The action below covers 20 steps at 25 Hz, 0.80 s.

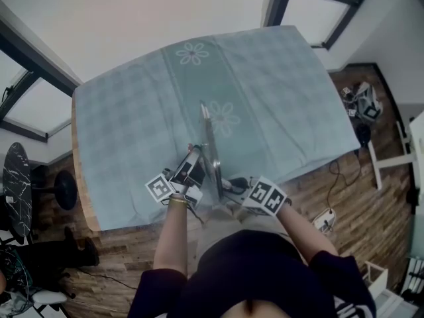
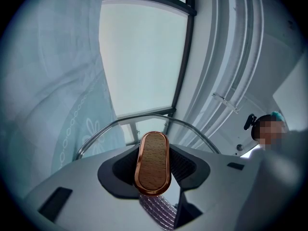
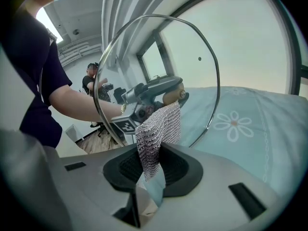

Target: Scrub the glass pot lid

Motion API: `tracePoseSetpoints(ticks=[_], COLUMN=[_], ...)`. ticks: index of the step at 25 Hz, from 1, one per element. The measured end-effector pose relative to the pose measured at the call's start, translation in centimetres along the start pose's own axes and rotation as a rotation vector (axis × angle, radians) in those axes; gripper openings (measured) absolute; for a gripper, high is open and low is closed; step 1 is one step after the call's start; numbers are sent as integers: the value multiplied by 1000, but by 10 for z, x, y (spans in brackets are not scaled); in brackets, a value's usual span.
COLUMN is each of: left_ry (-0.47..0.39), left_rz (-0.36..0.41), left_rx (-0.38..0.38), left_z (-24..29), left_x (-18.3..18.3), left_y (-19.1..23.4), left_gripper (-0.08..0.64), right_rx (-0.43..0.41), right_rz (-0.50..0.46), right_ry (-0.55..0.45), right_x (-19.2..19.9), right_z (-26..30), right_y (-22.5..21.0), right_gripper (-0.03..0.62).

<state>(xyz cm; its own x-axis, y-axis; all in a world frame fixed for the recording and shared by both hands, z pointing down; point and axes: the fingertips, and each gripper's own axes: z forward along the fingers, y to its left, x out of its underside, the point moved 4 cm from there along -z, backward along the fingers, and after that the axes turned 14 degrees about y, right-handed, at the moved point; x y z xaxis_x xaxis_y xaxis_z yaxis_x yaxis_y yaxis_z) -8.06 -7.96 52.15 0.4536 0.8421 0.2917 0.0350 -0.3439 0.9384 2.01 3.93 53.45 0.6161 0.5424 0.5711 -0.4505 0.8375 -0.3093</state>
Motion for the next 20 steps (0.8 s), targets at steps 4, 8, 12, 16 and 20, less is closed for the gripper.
tracePoseSetpoints(ticks=[4,8,12,16,20], left_ry=[2,-6,-17,-15,0], left_rz=[11,5,2,-2,6], left_rx=[9,15,26,34,33], left_z=[-1,-2,-4,-5,-7], left_x=[1,2,2,3,7], left_y=[-1,0,1,-1,-4], left_gripper=[169,169,169,169,169], right_rx=[12,28,73,112,135], right_rz=[12,29,54,101,130], right_ry=[-8,-16,-29,-58,-86], right_x=[3,6,10,13,17], right_z=[0,-3,-7,-13,-18], right_y=[7,11,13,14,20], right_gripper=[80,80,80,80,80])
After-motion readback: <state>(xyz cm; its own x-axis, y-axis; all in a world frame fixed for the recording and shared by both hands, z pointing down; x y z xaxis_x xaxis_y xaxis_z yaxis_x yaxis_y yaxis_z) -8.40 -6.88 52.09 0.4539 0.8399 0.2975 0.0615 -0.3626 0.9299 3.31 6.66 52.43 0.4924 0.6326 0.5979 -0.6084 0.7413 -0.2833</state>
